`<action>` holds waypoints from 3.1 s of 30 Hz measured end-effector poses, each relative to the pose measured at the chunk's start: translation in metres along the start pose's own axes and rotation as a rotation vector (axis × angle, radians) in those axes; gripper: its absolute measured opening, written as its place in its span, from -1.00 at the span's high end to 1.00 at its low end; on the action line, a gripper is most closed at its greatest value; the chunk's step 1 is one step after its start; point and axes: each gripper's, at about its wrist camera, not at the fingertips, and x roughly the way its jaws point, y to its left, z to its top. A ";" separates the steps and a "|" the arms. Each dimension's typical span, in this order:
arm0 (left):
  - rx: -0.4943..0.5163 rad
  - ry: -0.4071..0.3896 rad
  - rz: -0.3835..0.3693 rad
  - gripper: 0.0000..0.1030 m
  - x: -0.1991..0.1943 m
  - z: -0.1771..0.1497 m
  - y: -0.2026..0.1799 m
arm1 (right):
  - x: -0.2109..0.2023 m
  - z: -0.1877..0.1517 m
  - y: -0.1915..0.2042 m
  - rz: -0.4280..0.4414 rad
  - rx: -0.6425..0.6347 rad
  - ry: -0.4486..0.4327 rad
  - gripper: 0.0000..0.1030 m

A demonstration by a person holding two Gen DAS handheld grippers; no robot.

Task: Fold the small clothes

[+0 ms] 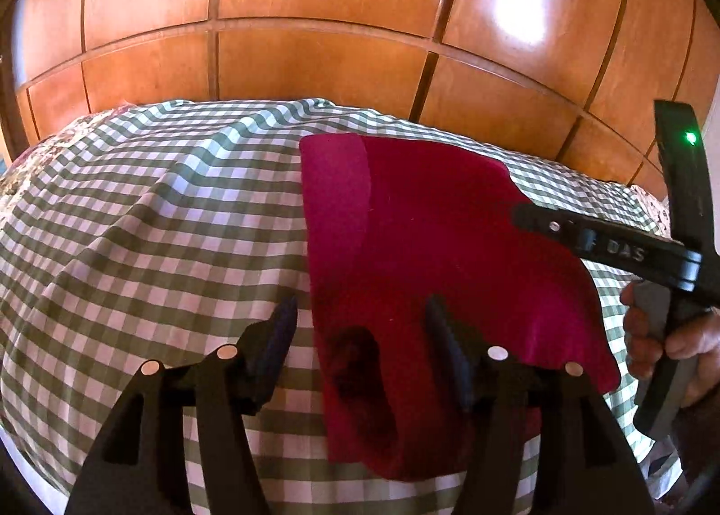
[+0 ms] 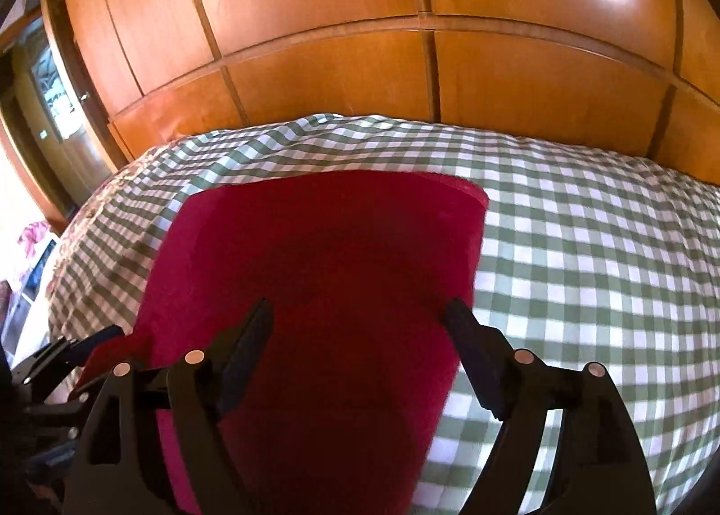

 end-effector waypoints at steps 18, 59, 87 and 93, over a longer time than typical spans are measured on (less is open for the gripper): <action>-0.019 0.004 0.011 -0.48 -0.003 -0.003 0.013 | -0.014 -0.035 -0.056 0.186 0.274 0.039 -0.71; -0.101 0.124 -0.643 0.53 0.046 0.027 -0.032 | -0.084 -0.040 -0.100 0.347 0.281 -0.093 0.17; 0.441 0.114 -0.291 -0.03 0.127 0.038 -0.292 | -0.179 -0.095 -0.250 -0.409 0.388 -0.243 -0.24; 0.371 0.112 -0.265 -0.06 0.132 0.031 -0.287 | -0.127 -0.118 -0.225 -0.531 0.313 -0.068 -0.15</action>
